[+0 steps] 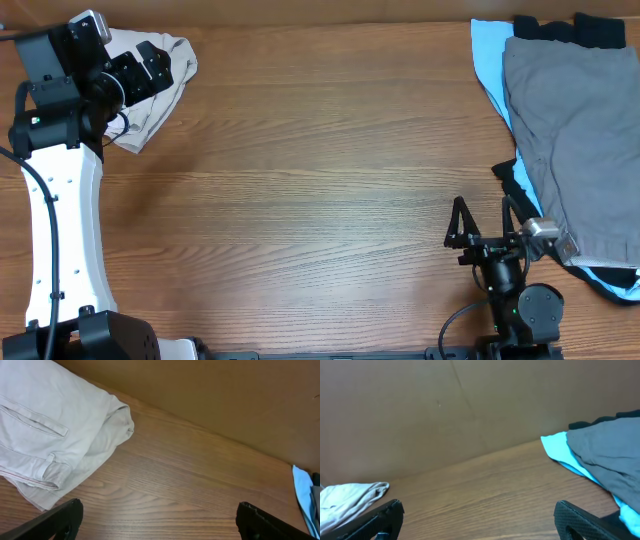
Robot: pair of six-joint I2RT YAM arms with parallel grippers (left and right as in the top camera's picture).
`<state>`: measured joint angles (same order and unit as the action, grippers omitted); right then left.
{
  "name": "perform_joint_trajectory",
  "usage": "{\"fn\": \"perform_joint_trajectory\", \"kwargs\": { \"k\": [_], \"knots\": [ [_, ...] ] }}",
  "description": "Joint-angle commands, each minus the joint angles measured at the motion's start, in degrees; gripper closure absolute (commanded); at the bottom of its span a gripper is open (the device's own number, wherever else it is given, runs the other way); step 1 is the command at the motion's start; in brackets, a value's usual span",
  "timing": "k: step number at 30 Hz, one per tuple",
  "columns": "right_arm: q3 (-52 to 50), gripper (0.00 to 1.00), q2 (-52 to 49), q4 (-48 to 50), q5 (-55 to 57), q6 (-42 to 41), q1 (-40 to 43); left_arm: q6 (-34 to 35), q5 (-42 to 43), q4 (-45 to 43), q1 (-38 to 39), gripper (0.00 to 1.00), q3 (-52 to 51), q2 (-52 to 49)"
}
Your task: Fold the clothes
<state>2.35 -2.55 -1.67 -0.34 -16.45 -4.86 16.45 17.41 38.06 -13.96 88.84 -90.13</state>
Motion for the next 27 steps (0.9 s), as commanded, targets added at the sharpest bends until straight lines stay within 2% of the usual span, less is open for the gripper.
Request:
{"fn": "perform_joint_trajectory", "kwargs": {
  "k": [1,27],
  "knots": [
    [-1.88,0.0,2.45,-0.9,1.86,0.24,0.11,-1.05,0.13,-0.15,0.11,0.0,0.31,-0.52],
    [-1.9,0.0,2.38,-2.99,1.14,0.17,0.07,-1.05,0.13,-0.15,0.11,0.0,0.31,-0.52]
  ]
}}
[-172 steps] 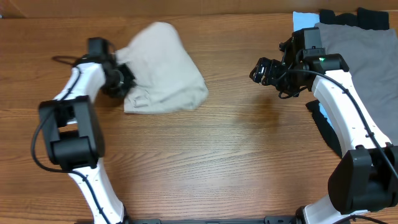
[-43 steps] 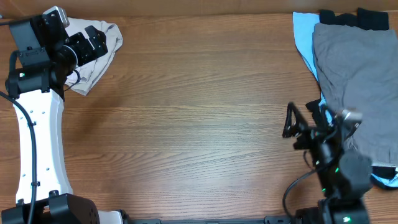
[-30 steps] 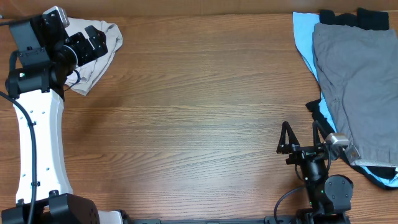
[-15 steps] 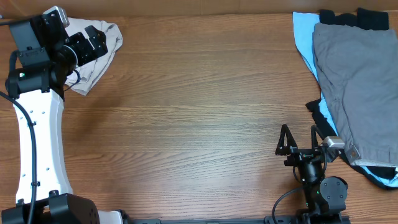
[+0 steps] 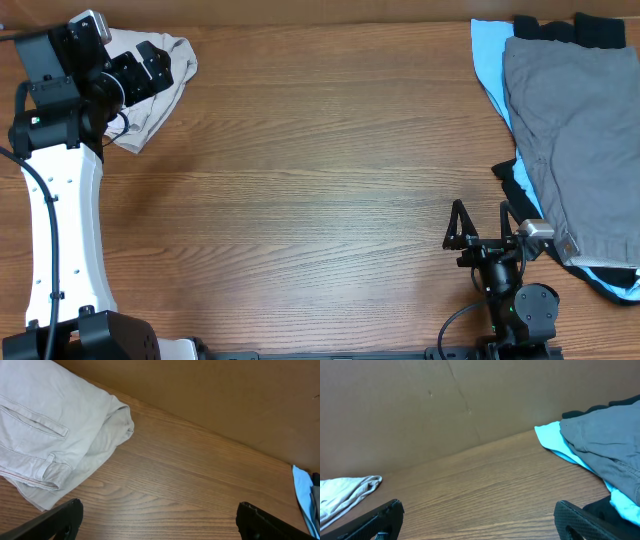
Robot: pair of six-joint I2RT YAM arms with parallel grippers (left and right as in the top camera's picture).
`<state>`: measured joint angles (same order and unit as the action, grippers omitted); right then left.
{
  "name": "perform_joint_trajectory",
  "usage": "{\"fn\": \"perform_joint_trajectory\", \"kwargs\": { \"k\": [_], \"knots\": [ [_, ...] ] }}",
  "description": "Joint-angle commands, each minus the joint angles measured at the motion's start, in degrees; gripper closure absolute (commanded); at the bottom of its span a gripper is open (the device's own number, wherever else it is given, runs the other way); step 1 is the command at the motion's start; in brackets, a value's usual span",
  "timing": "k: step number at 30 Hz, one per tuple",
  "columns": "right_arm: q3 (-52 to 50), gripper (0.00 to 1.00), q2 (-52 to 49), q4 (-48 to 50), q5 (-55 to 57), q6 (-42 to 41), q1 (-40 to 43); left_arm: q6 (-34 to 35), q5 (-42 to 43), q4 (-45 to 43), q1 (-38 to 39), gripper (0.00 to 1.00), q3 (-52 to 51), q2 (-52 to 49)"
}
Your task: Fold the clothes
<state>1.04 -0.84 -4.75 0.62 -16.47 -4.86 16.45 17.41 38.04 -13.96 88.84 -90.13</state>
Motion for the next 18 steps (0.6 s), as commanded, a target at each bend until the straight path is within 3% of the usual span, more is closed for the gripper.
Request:
{"fn": "perform_joint_trajectory", "kwargs": {
  "k": [1,18],
  "knots": [
    [-0.59,0.0,0.68,0.09,0.17,0.2,0.07,-1.05,0.13,-0.13,0.11,0.0,0.31,-0.52],
    [-0.59,0.0,0.68,0.09,0.17,0.2,0.07,-1.05,0.02,-0.09,0.17,0.0,0.28,-0.04]
  ]
}}
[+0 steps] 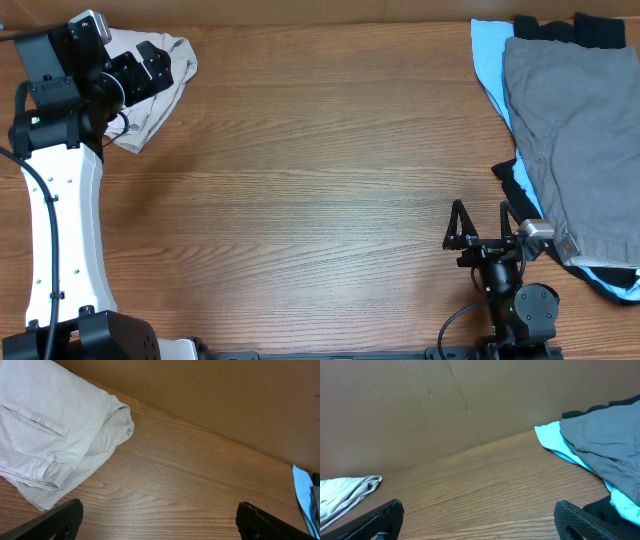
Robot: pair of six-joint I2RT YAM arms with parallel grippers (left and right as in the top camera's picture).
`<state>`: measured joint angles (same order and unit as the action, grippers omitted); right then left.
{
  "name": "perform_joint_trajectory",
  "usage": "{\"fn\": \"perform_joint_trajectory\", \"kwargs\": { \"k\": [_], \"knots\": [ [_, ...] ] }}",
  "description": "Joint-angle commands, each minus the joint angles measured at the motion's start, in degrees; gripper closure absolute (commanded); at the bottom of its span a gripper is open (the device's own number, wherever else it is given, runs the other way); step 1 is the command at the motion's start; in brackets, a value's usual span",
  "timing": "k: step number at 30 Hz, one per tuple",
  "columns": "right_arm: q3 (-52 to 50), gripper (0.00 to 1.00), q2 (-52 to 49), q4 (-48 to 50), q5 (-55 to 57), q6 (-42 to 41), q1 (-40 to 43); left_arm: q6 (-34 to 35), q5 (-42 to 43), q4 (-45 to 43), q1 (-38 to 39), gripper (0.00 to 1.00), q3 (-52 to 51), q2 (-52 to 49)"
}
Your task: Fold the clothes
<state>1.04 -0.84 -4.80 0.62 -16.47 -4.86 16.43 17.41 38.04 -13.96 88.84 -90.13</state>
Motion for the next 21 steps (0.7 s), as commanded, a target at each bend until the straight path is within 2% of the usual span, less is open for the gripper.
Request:
{"fn": "perform_joint_trajectory", "kwargs": {
  "k": [1,7,12,15,21],
  "knots": [
    [-0.59,0.0,0.68,0.13,0.17,0.2,0.07,-1.03,0.02,-0.09,0.17,0.0,0.28,0.37],
    [-0.59,0.0,0.68,0.13,0.17,0.2,0.07,-1.03,0.0,1.07,2.69,0.0,-1.36,7.61],
    [-0.59,0.0,0.68,0.13,0.17,0.2,0.07,-2.36,-2.89,0.44,10.21,0.0,-13.68,19.89],
    [-0.59,0.0,0.68,0.13,0.17,0.2,0.07,-2.08,-8.92,-8.22,11.43,0.0,-25.09,27.69],
    [-0.59,0.0,0.68,0.13,0.17,0.2,0.07,-2.43,-9.03,-30.75,11.45,0.0,-51.6,44.74]
  ]
}}
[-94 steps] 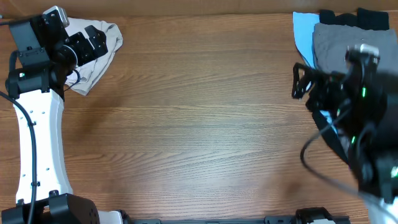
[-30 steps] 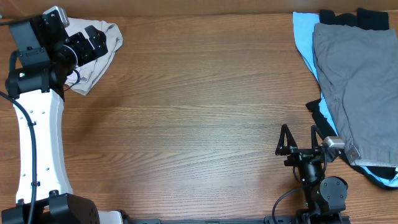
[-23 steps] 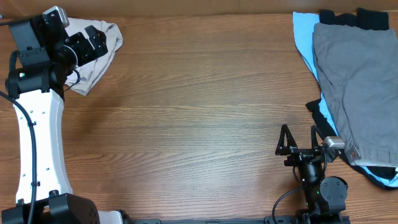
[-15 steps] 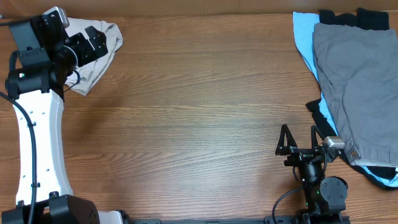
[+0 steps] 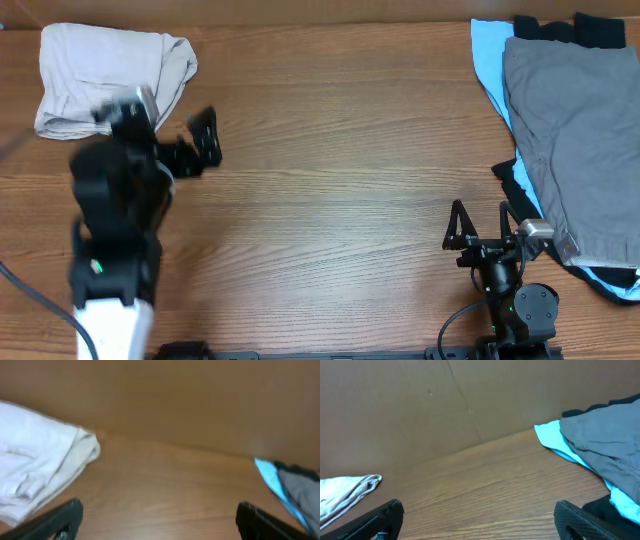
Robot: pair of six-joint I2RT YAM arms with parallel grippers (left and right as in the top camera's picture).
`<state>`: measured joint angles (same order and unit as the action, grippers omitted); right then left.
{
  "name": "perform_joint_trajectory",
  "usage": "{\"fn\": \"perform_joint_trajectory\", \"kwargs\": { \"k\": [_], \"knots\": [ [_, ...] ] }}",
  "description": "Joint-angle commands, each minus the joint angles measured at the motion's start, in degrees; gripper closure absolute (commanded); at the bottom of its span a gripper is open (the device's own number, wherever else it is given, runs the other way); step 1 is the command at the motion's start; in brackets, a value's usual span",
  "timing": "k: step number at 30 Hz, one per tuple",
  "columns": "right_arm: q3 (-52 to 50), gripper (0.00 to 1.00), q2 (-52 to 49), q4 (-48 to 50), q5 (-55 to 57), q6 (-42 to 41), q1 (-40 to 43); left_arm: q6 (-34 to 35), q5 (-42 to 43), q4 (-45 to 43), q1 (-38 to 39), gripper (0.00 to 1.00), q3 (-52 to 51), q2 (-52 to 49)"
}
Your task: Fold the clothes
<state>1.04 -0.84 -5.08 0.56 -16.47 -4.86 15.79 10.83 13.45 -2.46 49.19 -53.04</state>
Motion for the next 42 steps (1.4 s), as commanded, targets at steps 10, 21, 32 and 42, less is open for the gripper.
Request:
{"fn": "perform_joint_trajectory", "kwargs": {
  "k": [10,21,32,42],
  "knots": [
    [-0.59,0.0,0.68,0.42,0.24,0.2,0.07,-7.04,-8.5,-13.75,1.16,0.0,-38.95,38.32],
    [-0.59,0.0,0.68,0.42,0.24,0.2,0.07,-6.88,-8.79,-10.82,0.98,0.0,-48.92,50.97],
    [-0.59,0.0,0.68,0.42,0.24,0.2,0.07,-7.02,-9.55,-9.07,0.98,0.0,-48.92,52.83],
    [-0.59,0.0,0.68,0.42,0.24,0.2,0.07,-7.02,-9.55,-9.07,0.98,0.0,-48.92,52.78]
  ]
}}
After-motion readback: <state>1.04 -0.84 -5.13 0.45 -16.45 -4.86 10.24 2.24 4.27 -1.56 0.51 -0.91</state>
